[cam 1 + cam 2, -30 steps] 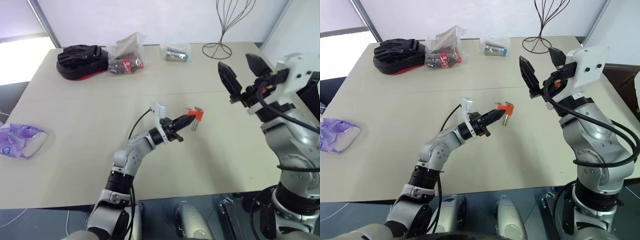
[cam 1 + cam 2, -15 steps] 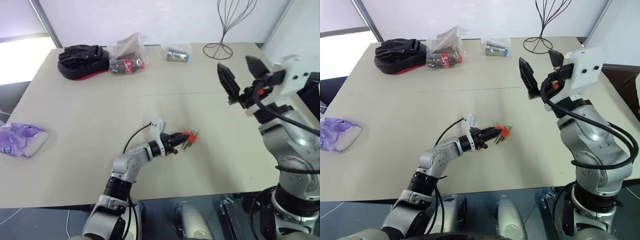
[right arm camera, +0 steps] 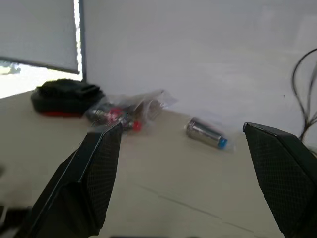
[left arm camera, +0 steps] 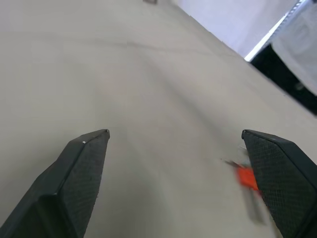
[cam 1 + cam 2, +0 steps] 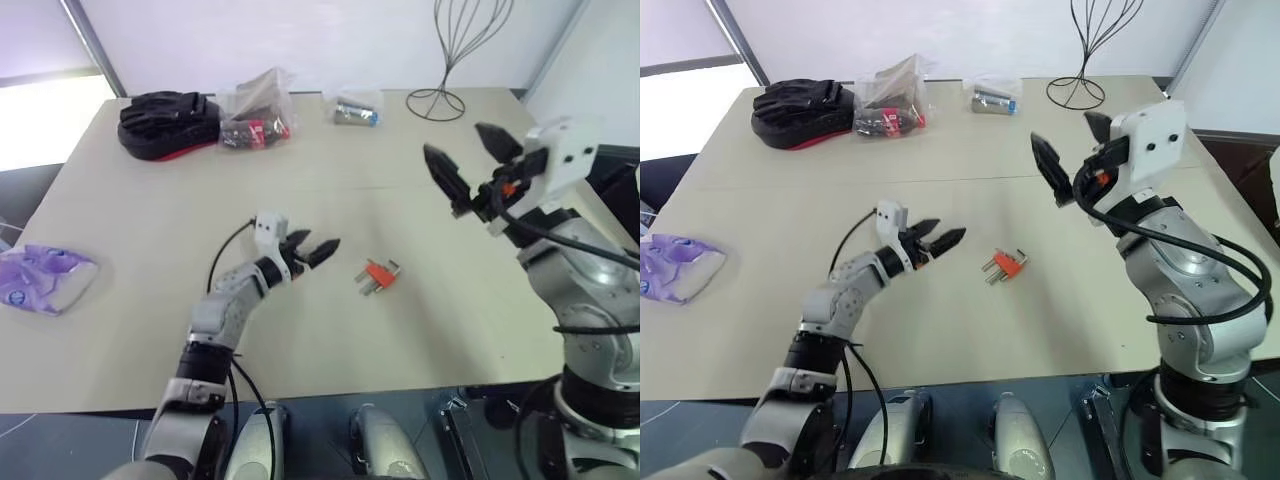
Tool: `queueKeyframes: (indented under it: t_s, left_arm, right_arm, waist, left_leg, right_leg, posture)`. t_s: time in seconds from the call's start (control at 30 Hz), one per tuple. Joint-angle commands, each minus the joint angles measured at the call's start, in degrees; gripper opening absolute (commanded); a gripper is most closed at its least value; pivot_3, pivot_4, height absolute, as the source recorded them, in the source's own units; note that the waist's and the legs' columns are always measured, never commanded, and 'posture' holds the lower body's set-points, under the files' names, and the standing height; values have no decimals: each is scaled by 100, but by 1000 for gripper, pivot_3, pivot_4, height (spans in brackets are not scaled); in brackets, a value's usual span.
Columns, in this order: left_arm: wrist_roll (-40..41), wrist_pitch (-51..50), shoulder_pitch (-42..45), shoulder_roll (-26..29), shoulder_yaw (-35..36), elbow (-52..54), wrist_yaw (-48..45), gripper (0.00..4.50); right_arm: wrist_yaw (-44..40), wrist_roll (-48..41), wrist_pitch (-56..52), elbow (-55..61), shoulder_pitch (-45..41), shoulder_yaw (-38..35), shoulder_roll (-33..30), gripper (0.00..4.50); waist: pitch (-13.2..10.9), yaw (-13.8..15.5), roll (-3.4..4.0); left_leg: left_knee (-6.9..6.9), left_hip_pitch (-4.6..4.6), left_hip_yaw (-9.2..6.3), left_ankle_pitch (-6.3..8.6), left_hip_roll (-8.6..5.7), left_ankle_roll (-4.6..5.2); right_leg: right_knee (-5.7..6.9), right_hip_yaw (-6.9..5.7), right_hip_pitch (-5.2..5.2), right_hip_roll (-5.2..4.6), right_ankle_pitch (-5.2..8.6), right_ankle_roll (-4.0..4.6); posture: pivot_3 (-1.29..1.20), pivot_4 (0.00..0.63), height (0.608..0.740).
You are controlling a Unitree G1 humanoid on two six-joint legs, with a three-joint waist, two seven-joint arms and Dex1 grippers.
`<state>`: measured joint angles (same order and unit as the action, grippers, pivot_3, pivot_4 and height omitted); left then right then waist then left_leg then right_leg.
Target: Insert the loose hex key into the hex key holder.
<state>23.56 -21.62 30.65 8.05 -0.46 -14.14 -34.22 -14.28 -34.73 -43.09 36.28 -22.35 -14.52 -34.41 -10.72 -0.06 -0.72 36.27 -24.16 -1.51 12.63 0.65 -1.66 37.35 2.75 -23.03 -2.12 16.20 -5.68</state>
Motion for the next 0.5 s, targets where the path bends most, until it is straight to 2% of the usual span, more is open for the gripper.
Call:
queueKeyframes:
  t_s: [0.03,0.23,0.37,0.5]
  left_arm:
    - [-144,333,467,194,-146,134,-506,4463]
    - [-311,850,1054,897,-127,239,-1282,4463]
    - [142,144,1046,1650,-160,877,-2266,4463]
    - [919,-1198,552,2566,-192,1931,-3018,4463]
  right_arm:
    - [-917,-149,5,-12,390,-226,-673,4018]
    - [-2543,-205,177,-87,1417,-575,-1954,4018]
    - [-3654,-80,351,-143,2268,-954,-2677,4018]
    - [-4214,62,547,-194,2711,-1232,-2961,4018]
  waist:
    - [0,52,0]
    - [-1,47,0]
    - [-2,20,-1]
    - [-2,-63,-1]
  left_leg:
    - [-1,-5,2,0,-1,0]
    - [-5,-14,6,3,-7,6]
    - [-5,-13,5,3,-4,6]
    - [-5,-11,5,3,1,6]
  right_leg:
    - [-7,0,-1,-2,0,-1]
    - [-15,-4,-10,-12,-1,-2]
    - [-13,-6,-9,-9,-1,-2]
    - [-12,-5,-8,-9,0,-3]
  posture:
    - [0,150,740]
    - [0,150,740]
    - [0,150,740]
    - [0,150,740]
